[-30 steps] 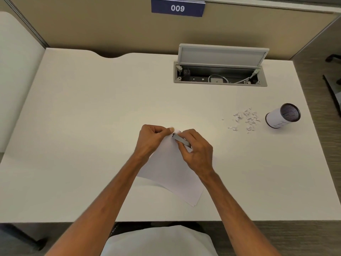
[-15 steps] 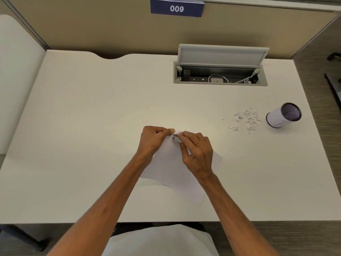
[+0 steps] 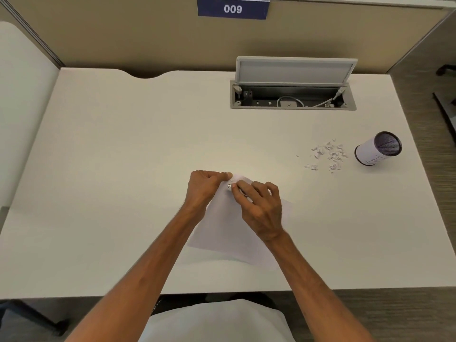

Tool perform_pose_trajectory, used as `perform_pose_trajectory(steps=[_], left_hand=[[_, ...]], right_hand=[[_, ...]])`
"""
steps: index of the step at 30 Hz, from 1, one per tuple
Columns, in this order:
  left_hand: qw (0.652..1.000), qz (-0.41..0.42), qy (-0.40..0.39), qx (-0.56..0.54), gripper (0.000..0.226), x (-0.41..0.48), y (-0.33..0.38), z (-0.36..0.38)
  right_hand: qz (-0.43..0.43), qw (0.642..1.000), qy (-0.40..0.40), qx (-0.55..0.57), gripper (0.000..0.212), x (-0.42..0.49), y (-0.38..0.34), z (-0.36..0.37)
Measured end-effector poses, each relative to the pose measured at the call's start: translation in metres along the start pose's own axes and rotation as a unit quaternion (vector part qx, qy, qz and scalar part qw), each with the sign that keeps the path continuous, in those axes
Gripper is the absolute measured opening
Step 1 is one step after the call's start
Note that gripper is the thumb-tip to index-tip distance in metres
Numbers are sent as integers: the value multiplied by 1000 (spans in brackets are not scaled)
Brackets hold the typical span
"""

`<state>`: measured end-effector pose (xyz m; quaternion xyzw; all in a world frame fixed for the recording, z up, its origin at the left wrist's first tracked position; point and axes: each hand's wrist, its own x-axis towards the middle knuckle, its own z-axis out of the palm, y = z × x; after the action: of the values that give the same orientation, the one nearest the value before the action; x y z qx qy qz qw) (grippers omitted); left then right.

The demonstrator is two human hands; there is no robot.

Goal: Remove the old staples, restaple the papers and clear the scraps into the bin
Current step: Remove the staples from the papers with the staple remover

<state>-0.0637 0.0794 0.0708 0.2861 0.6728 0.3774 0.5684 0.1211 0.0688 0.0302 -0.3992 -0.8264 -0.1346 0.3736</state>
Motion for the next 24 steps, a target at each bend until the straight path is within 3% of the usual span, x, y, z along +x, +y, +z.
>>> perform_pose_trajectory(steps=[3,7,11,13,17,19,21,24], left_hand=[[1000,0,-6,4,38,2,2,0],[1000,-4,-17,25,53,-1,4,-1],[998,23,-48,13,44,-6,1,-7],[998,31,-56,10,49,-9,1,-9],[996,43,-62,40,49,-12,2,-12],[995,51,-62,59,47,-14,2,-13],[994,63,-57,70,40,-17,5,-14],[990,90,-52,91,33,-19,9,-14]], right_hand=[[-12,1000,-18,11,27,-5,-6,1],[73,996,-23,55,16,-9,-14,-1],[162,979,-46,116,17,0,-16,-10],[244,950,-61,187,20,9,-15,-14],[453,812,-47,365,22,32,-7,-29],[501,762,-46,408,22,38,8,-33],[495,745,-113,433,22,38,29,-36],[443,747,-247,429,17,35,60,-44]])
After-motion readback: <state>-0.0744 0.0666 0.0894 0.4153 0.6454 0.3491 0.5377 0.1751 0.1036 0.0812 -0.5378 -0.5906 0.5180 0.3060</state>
